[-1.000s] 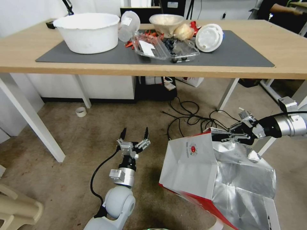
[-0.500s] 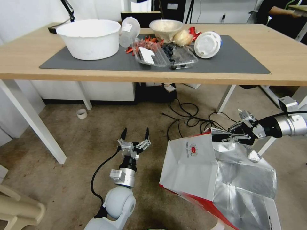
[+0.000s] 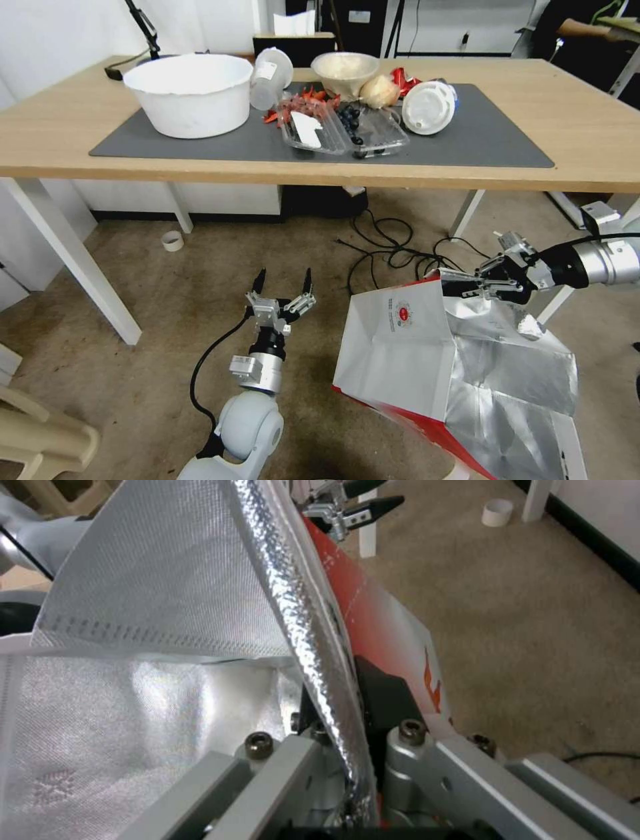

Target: Pick up the food delivery bag from the floor and place it on the table.

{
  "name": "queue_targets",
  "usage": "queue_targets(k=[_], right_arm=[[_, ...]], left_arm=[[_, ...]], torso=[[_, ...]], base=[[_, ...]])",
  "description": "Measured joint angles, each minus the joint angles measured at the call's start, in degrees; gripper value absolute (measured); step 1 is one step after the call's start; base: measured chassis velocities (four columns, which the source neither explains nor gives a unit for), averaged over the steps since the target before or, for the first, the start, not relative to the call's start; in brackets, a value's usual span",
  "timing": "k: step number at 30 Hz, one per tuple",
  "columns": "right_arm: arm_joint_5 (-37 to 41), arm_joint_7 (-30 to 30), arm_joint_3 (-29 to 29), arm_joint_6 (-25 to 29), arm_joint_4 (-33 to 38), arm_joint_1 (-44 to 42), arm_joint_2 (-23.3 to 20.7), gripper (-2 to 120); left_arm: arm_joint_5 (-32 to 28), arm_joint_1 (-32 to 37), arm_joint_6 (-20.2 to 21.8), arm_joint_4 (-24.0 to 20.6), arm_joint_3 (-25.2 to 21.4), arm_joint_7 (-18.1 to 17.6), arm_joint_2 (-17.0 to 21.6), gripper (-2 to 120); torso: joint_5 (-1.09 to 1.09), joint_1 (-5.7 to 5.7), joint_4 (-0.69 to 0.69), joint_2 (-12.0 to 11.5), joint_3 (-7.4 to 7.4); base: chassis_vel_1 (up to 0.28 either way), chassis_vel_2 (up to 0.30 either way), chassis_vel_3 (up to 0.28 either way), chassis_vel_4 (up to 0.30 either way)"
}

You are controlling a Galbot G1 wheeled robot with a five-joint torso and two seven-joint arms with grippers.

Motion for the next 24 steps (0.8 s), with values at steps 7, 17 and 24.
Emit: queue_targets(k=[7,17,24], right_arm=[[-0.3,-0.15,0.0,0.1,-0.14,-0.02,0.34,0],[-0.42,-0.3,0.09,0.3,-0.32,0.04,0.44,0],[-0.72,-0.53,0.15,0.46,-0.31,0.1,0.55,0]], left_arm=[[0.97,0.83,0.18,-0.55,-0.74,-0.12,0.69,100],[2.02,2.65,0.3,-1.74,-2.99,-0.16,2.7,100],[2.38,4.23,0.28,-2.45,-3.71,-0.18,3.3,100]], torso=[[0.0,0.39,0.0,1.55,1.18],[0.0,1.04,0.0,3.82,2.8],[0.0,1.54,0.0,5.23,3.72]], base=[[0.0,0.0,0.0,0.0],[0.0,0.0,0.0,0.0],[0.0,0.0,0.0,0.0]])
